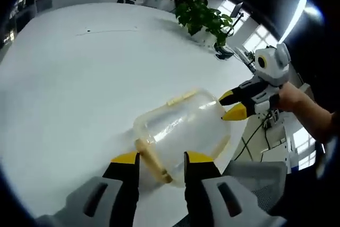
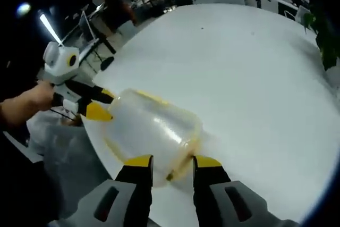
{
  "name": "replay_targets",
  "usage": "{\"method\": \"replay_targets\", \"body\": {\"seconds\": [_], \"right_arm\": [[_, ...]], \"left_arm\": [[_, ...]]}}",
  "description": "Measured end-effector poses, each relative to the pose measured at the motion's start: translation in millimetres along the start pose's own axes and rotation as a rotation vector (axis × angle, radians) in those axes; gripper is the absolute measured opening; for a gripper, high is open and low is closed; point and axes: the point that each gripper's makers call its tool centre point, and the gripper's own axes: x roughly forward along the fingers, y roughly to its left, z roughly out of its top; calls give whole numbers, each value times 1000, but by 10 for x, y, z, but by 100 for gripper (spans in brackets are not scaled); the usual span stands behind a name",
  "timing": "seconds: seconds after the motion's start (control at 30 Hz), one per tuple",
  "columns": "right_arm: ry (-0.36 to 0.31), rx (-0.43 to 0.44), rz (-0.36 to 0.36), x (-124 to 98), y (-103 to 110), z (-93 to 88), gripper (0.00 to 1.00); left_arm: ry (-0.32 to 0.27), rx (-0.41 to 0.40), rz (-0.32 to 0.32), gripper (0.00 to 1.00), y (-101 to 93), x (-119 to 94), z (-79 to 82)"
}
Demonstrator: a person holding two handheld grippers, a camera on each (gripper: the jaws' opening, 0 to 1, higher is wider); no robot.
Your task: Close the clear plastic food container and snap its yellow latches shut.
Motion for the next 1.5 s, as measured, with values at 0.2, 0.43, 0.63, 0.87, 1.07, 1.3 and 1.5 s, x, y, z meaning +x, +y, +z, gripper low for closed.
{"method": "replay_targets", "body": {"seconds": [0.2,0.43,0.63,0.87,1.07,1.3,1.5], "right_arm": [[-3,-13,-6,-1,6,-4,26],[-8,-7,-12,6,0,-5,25],[-1,-26,2,23,78,61,22],[28,-39,5,5,58,12,23],[27,-17,2,-3,44,-15,24],[-8,-2,9,-23,20,-46,24],[-21,-13,10,-15,39,-47,24]], "left_arm": [[-6,1,13,29,-14,-5,-4],[2,-25,12,27,-11,7,-6],[18,-79,25,22,-20,86,35],[10,-61,32,23,-41,99,32],[12,37,73,24,-70,68,39],[-2,40,82,25,-40,16,26],[-55,139,112,26,-38,-22,55]]}}
